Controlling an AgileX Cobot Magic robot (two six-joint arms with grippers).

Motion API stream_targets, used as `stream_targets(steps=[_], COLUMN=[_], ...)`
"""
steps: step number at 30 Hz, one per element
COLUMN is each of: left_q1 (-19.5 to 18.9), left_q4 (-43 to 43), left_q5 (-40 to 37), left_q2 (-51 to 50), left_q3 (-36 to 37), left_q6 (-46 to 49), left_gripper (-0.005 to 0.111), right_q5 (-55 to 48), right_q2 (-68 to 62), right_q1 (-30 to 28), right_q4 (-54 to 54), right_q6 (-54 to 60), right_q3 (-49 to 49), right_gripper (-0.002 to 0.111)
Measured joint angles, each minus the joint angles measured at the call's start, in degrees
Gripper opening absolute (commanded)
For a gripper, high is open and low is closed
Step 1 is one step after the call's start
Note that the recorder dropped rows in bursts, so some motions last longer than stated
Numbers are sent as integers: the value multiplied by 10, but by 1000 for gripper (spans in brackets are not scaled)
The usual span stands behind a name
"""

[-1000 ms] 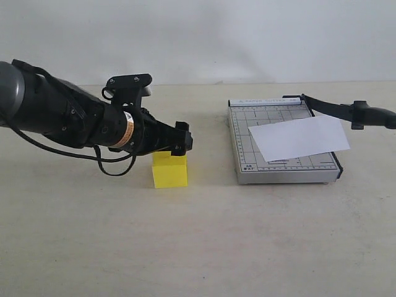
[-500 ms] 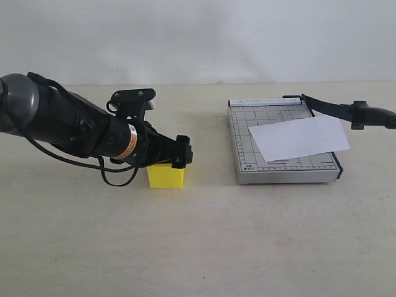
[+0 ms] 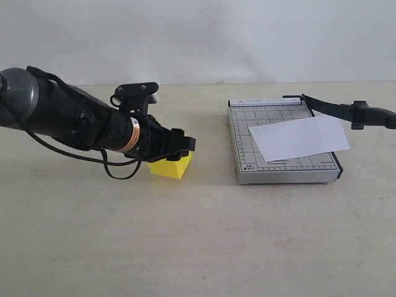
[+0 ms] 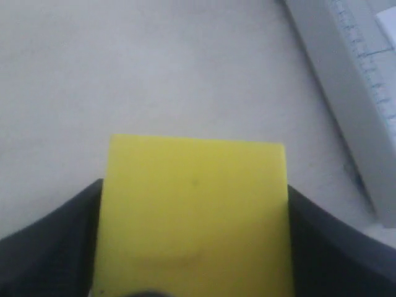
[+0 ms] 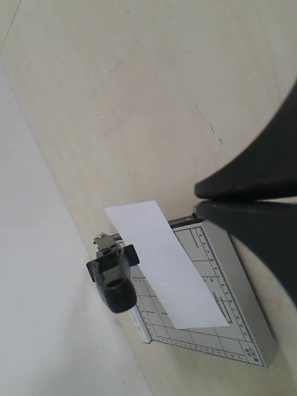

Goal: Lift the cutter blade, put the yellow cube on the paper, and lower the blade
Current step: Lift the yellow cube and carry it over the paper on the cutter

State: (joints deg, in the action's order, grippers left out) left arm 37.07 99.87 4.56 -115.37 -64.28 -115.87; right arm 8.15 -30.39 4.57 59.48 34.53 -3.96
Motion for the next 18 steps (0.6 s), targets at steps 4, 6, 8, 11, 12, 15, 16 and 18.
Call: stream_targets(steps=[4,6,8,11,12,15,16,18], left_q1=[0,0,0,6,10,19,22,23], left_q4=[0,0,0,0,0,-9,-18,-39], left_q5=[38,72,115,184,206,241,249,258], left_q2=[15,15,11,-7,-17,-51,-65,-90], left_q3=[-49,-81,-116,-177,-194,-231,-241,-257], left_q6=[5,17,45,125,153,197,203,209], left_gripper=[4,4,4,4,4,4,4,4], right_q5=[0,0,1,1,1,1,1,1], right_q2=[0,0,0,0,0,0,0,0], right_q1=[0,0,0,0,0,0,0,0], right_q4=[0,0,0,0,0,0,0,0], right_q6=[0,0,0,0,0,-1,-1,-1], right_q3=[0,0,0,0,0,0,0,0], right_gripper=[0,0,0,0,0,0,0,0])
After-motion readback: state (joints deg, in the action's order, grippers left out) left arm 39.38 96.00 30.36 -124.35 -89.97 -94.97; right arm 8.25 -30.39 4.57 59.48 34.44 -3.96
